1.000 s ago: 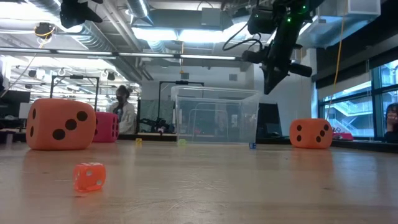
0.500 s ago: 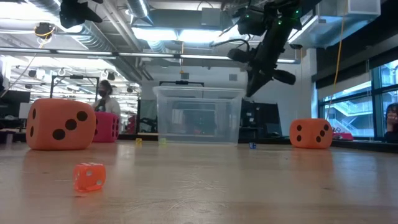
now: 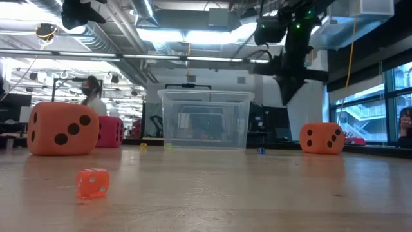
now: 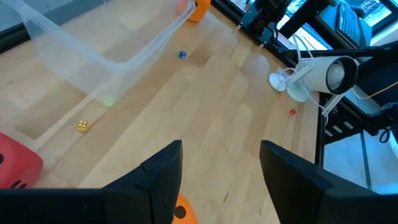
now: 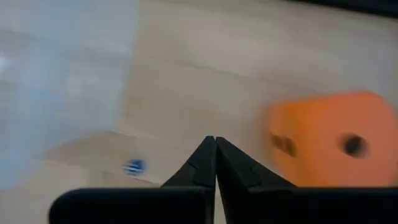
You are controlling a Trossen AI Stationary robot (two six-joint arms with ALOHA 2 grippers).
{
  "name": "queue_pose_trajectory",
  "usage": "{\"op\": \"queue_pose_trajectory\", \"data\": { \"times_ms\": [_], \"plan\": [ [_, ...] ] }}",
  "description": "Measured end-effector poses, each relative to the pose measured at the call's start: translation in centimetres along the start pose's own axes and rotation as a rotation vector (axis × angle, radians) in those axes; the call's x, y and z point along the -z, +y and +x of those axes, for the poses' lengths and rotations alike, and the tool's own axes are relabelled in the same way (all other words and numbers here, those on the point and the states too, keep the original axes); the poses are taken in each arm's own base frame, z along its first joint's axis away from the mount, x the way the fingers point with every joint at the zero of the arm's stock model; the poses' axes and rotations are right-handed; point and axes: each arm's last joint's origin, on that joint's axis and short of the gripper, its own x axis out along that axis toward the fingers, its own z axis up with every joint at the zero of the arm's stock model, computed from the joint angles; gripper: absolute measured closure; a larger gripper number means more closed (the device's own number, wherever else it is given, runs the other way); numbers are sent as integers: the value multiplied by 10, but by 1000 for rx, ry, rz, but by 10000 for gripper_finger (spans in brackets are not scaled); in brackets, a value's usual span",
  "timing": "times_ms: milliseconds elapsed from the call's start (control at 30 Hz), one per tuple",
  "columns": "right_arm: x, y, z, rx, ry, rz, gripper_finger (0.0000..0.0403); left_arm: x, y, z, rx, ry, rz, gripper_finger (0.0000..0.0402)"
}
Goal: Pick & Place Dice
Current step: Put the large orange dice into the transparent bin
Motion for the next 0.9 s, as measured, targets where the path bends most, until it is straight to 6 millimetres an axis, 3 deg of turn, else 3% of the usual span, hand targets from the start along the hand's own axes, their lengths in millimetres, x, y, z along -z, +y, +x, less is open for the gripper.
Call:
{"op": "queue_pose_trajectory", "data": {
  "times_ms": [133,533,700,900],
  "plan": [
    [2,-15,1,114,81,-34,347,0,0,0,0,0,3,192],
    [4,-18,6,157,125,-291,158,0,0,0,-1,0,19,192],
    [5,-18,17,226,171,-354,125,0,0,0,-1,0,19,192],
    [6,-12,36,271,221,-401,119,0,0,0,-1,-1,19,192]
  ]
}}
